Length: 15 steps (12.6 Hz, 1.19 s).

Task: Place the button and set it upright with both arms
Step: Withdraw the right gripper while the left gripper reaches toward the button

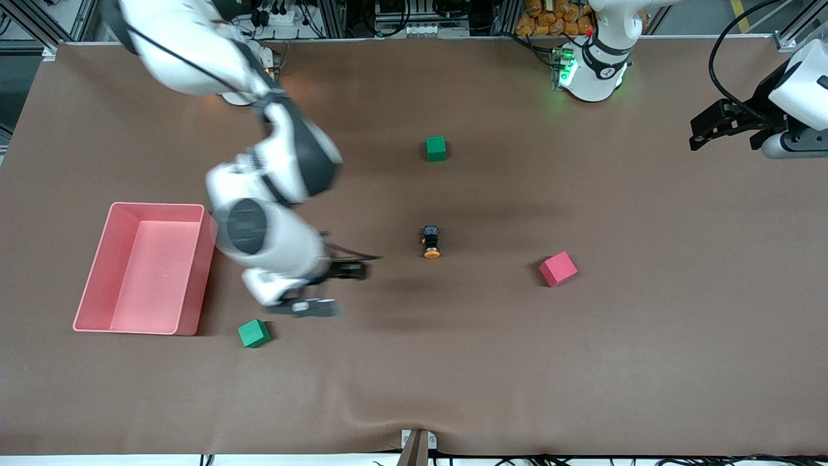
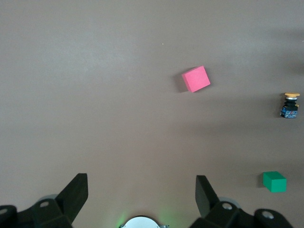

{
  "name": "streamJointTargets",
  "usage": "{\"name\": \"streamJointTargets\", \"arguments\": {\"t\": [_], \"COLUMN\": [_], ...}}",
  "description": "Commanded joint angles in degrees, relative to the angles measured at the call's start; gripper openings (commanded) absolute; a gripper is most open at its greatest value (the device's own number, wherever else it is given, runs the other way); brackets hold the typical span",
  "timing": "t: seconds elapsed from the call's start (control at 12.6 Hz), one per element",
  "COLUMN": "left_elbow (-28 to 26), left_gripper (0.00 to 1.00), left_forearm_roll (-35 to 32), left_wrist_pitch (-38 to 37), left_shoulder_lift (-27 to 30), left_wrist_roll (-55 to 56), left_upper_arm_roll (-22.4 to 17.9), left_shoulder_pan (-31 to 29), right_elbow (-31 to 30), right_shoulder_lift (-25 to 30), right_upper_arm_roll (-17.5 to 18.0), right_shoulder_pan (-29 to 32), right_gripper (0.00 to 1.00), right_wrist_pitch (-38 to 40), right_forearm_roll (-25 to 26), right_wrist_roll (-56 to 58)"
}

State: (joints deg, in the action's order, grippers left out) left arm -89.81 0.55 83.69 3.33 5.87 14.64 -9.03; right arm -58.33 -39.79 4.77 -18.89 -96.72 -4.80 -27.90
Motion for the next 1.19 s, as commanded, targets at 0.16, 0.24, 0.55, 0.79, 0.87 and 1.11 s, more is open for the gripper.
{"name": "streamJointTargets", "arguments": {"t": [0.16, 0.24, 0.55, 0.79, 0.87, 1.11], "left_elbow": [0.7, 0.7, 0.7, 0.6, 0.6, 0.7], "left_gripper": [1.00, 1.00, 1.00, 1.00, 1.00, 1.00], "left_forearm_roll": [0.2, 0.2, 0.0, 0.3, 0.4, 1.3], "left_wrist_pitch": [0.4, 0.5, 1.4, 2.6, 3.2, 6.1], "left_shoulder_lift": [-0.3, -0.3, -2.4, -6.0, -6.9, -13.1], "left_wrist_roll": [-0.9, -0.9, 0.4, 2.7, 3.6, 12.8], "left_upper_arm_roll": [0.2, 0.2, 1.4, 4.6, 6.9, 10.0], "left_shoulder_pan": [-0.2, 0.0, 1.9, 3.3, 4.0, 7.7], "right_elbow": [-2.4, -2.4, -2.8, -9.9, -14.8, -25.9], "right_shoulder_lift": [10.2, 12.2, 20.3, 28.8, 31.9, 40.7], "right_upper_arm_roll": [1.7, 1.9, 2.0, 0.3, -3.4, -10.3], "right_shoulder_pan": [12.8, 15.6, 22.0, 22.6, 22.1, 19.9], "right_gripper": [1.00, 1.00, 1.00, 1.00, 1.00, 1.00], "right_wrist_pitch": [10.7, 13.0, 15.8, 17.5, 16.7, 14.2], "right_forearm_roll": [2.2, 1.9, 1.5, 2.0, 1.6, 1.5], "right_wrist_roll": [2.9, 4.9, 6.0, 6.6, 8.5, 16.2]}}
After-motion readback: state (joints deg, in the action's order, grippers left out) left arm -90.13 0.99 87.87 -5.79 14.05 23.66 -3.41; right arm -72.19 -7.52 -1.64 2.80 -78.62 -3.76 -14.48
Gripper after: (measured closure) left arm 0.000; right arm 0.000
